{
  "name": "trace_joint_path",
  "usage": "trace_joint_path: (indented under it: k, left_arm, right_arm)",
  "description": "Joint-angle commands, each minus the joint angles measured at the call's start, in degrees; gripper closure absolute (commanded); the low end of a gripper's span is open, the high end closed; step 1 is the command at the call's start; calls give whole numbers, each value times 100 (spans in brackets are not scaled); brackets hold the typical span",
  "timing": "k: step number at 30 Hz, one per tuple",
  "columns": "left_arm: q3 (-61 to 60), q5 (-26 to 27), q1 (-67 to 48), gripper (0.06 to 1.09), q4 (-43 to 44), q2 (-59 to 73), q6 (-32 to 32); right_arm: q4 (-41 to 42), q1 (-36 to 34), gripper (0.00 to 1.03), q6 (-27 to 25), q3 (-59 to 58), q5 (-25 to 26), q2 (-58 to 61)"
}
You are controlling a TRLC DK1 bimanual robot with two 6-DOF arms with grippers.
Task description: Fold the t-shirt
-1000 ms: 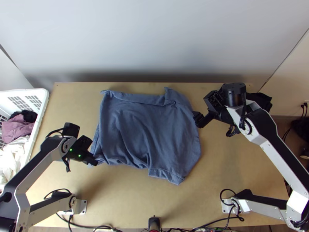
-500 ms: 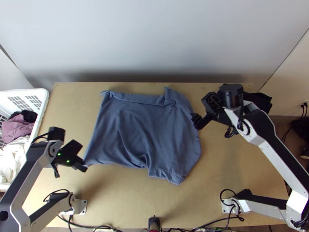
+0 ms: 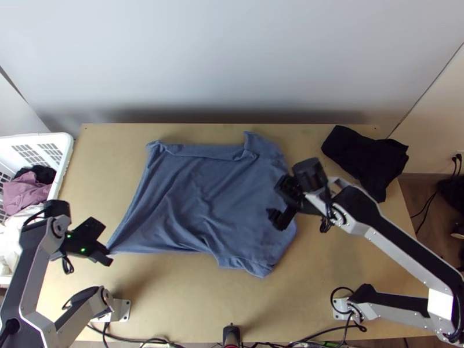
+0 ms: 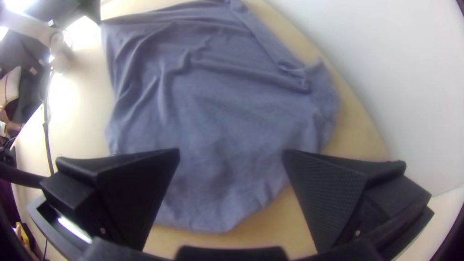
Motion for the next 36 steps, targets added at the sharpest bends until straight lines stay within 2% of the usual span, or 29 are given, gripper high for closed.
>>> trace_joint_path:
  k: [1,5,6,7,9,10,11,18,23,28,36]
  left_arm:
    - [-29,-137,869,105,126,36,703]
    - [138,-181,1089,105,337,106,773]
    - [226,-120,1062,100,249,53,729]
    - [314,39,966,84,126,-52,615]
    - [534,346,623,36,-208,-298,290]
    - [657,443,385,19,-348,-395,44]
    - [806,540,78,13,-471,-465,-255]
    - [1887,1067,-2049,12,-629,-412,-2409]
    - [1984,1269,-3034,12,135,299,-3314]
    - [2081,1269,-3781,12,830,1064,-3745]
    - [2063,1234,-4132,12,1374,1890,-3806]
  right_arm:
    - [38,321,4,75,-276,-145,87]
    - [30,497,4,57,-425,-154,78]
    - [30,541,4,49,-478,-154,69]
    - [12,576,4,49,-539,-154,69]
    - [3,602,4,40,-671,-154,43]
    - [-14,593,4,40,-742,-154,8]
    - [-14,567,4,49,-821,-154,-36]
    - [-6,-347,4,-39,-1533,-145,-396]
    - [38,-848,4,-13,-1814,-145,-388]
    - [117,-962,4,14,-1902,-145,-185]
    - [12,-927,5,22,-1919,-154,-89]
